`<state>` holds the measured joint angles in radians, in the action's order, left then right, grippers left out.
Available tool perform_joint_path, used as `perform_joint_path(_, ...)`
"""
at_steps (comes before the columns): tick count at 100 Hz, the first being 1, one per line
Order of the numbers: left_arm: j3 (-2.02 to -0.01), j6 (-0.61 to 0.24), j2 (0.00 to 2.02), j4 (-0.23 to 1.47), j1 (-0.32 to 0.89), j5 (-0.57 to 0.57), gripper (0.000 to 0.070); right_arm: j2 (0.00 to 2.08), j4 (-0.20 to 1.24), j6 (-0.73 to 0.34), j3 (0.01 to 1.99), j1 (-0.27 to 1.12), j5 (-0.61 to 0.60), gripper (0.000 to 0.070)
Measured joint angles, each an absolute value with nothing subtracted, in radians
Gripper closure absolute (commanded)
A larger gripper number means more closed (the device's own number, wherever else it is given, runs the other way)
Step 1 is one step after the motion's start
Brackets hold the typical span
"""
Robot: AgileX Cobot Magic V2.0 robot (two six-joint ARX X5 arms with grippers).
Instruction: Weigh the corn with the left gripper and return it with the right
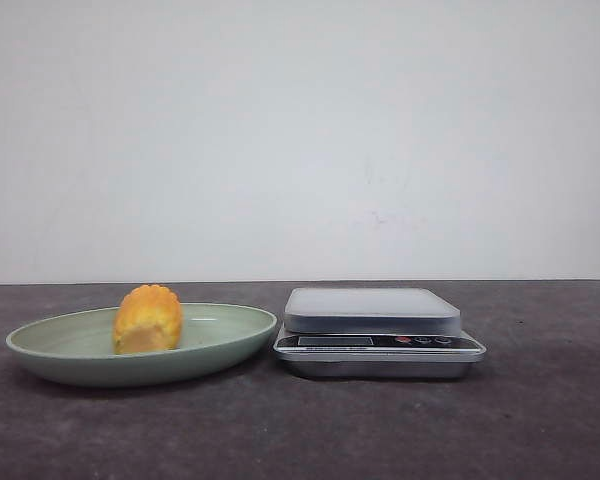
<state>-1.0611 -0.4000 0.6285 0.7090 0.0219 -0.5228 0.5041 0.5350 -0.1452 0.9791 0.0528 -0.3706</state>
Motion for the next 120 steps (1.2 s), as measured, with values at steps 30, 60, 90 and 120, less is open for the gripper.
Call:
perform_joint_path(30,-1.061,-0.41,0.629,0.756,0.022,-0.525,0.0022,0.504,0.546,-0.145,0.979,0.066,-0.371,0.0149)
perform_joint_path(60,-1.061,-0.41,0.637,0.752,0.04,-0.528,0.0023,0.504,0.6,-0.145,0.979,0.066,-0.37,0.0124)
perform_joint_path(90,-1.061,-0.375,0.702,0.752,0.086,-0.526,0.0077,0.513,0.616,-0.145,0.979,0.066,-0.367,0.0125)
perform_joint_path(120,-1.061,-0.319,0.822,0.754,0.205,-0.401,0.0149,0.581,0.617,-0.159,0.979,0.067,-0.368,0.0125)
